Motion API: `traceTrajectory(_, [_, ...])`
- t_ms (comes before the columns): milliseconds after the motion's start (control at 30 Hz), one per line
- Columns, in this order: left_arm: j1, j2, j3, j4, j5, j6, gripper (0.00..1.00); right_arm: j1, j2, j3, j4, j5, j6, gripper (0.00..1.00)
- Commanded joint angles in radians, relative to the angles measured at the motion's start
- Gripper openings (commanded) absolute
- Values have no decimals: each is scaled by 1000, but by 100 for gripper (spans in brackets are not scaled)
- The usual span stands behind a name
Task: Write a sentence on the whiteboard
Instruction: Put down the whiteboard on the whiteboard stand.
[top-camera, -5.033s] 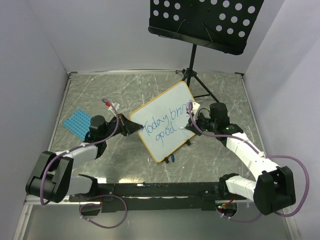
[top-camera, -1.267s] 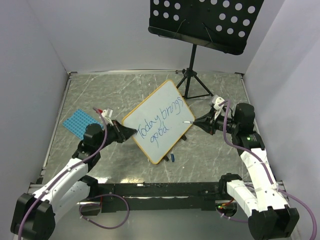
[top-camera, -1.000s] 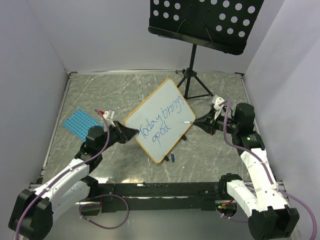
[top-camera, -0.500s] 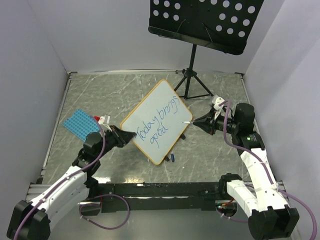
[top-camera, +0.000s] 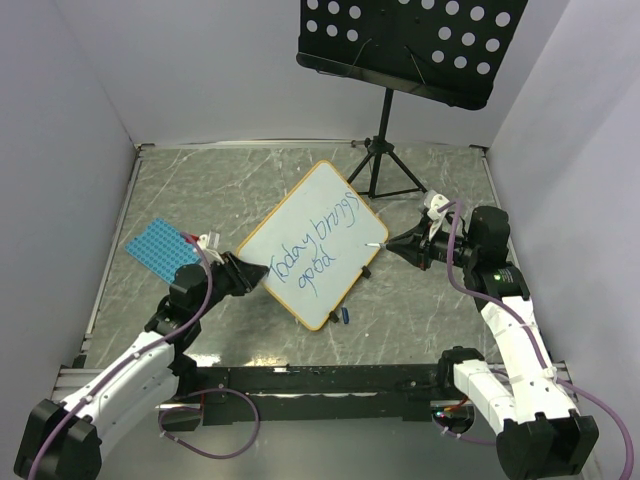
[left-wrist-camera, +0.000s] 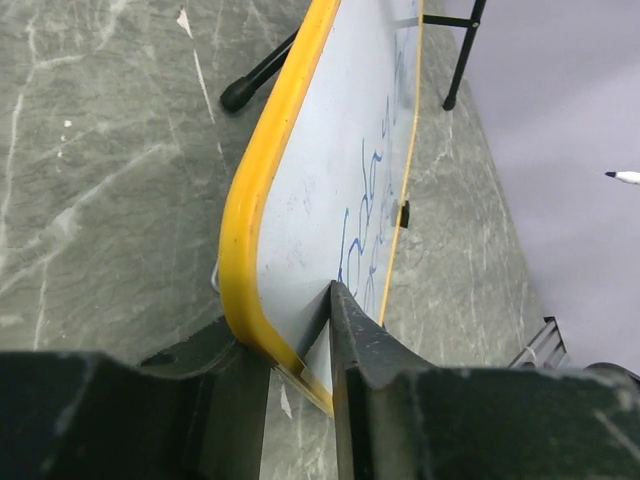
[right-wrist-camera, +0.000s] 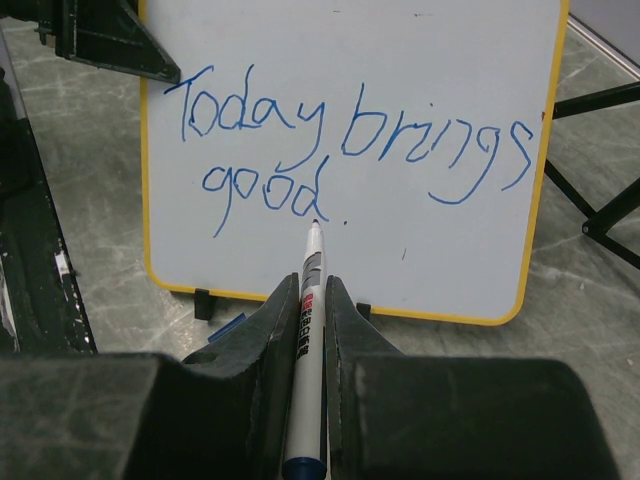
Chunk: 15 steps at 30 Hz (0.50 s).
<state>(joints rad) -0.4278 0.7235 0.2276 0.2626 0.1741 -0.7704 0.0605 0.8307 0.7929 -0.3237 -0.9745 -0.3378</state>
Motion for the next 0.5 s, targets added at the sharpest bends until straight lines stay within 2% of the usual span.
traceTrajectory(0, [4,17,-28,-146,-82,86,33,-5,-7,0,15,-24,-4,0])
traceTrajectory(467, [4,-53,7,-172,-44,92,46,-5,-4,0,17,-23,-4,0])
